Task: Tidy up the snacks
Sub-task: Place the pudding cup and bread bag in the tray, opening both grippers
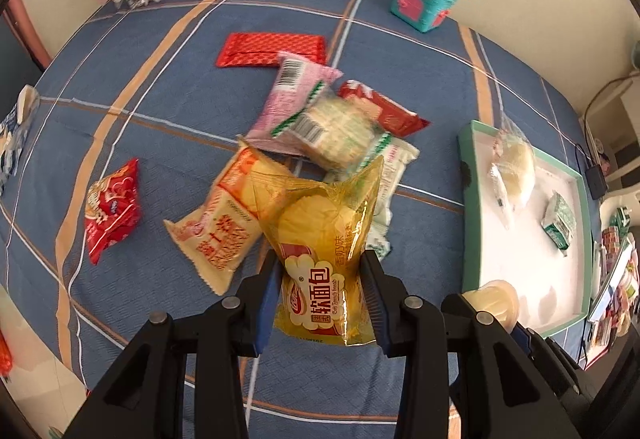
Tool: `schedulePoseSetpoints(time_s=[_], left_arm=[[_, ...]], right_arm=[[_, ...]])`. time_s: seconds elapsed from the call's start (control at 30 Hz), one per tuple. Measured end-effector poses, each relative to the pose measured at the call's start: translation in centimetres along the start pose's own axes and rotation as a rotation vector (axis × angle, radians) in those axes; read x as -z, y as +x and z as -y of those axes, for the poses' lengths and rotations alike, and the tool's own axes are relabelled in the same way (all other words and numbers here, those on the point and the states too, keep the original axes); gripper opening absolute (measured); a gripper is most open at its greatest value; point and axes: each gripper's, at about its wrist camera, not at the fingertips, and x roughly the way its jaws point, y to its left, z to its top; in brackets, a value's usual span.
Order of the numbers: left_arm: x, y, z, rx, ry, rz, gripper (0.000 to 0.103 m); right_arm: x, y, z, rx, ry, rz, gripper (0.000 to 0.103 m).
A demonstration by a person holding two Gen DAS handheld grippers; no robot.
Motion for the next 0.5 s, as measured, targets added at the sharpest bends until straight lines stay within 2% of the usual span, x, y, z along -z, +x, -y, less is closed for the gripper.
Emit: schedulePoseSetpoints(time_s=[0.2, 0.5], left_arm=[[0.2, -0.4, 3.3, 0.025, 0.081, 0.024, 0.041], [1.5, -0.8, 10.7, 0.077, 0.274, 0.062, 0.041]], right_arm=[[-0.7, -0.9, 3.4, 0.0, 0.109, 0.029, 0.04], [-1.1, -2.0, 12.0, 0.089, 0.329, 0.071, 0.04]])
